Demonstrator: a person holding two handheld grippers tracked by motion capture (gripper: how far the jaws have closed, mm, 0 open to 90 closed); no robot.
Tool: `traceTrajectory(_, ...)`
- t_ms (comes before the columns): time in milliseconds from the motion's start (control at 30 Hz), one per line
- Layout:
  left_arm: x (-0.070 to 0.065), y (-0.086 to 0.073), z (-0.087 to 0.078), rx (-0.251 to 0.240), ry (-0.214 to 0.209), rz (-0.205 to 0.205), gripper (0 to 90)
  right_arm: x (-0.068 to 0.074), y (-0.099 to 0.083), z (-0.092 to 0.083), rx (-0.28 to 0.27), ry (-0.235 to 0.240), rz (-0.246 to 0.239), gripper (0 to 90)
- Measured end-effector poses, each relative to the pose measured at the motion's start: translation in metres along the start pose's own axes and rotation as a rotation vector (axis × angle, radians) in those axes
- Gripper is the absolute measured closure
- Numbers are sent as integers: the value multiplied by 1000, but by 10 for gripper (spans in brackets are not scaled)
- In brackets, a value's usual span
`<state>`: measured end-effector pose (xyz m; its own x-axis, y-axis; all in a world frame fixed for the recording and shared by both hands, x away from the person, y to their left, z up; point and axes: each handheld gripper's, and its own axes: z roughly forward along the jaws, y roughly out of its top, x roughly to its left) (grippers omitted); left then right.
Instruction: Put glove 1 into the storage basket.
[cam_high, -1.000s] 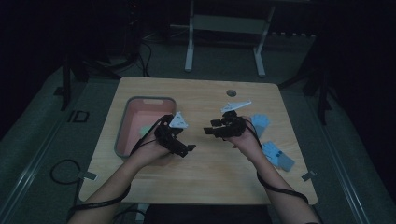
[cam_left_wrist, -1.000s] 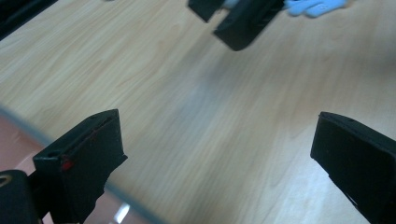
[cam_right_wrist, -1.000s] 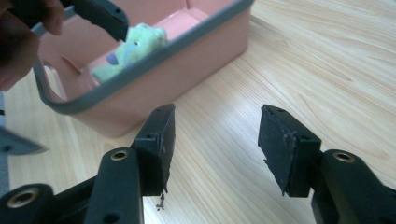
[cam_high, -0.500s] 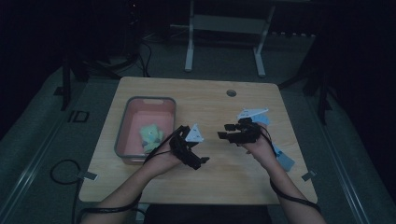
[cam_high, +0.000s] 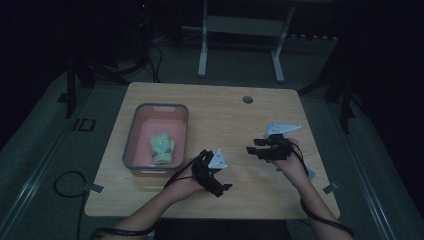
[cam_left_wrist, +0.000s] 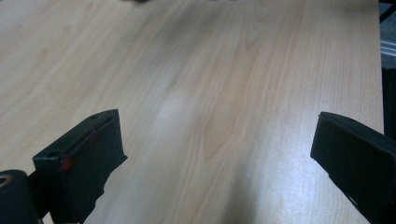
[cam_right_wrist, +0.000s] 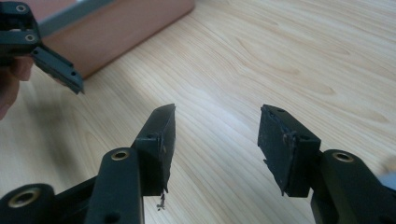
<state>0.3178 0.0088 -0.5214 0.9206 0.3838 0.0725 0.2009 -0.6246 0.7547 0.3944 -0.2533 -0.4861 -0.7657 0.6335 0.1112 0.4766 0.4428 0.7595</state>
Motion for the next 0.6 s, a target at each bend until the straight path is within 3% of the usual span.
traceTrajectory(233,-4,-14,8,-15,3,-24,27,-4,-14,-5,12,-11,-5,462)
traceTrajectory(467,-9,-27,10,-36,34,-55,27,-11,-25,-13,-9,-22,47,472)
traceTrajectory(600,-11,-34,10,-43,59,-60,27,-14,-31,-18,-21,-44,53,472)
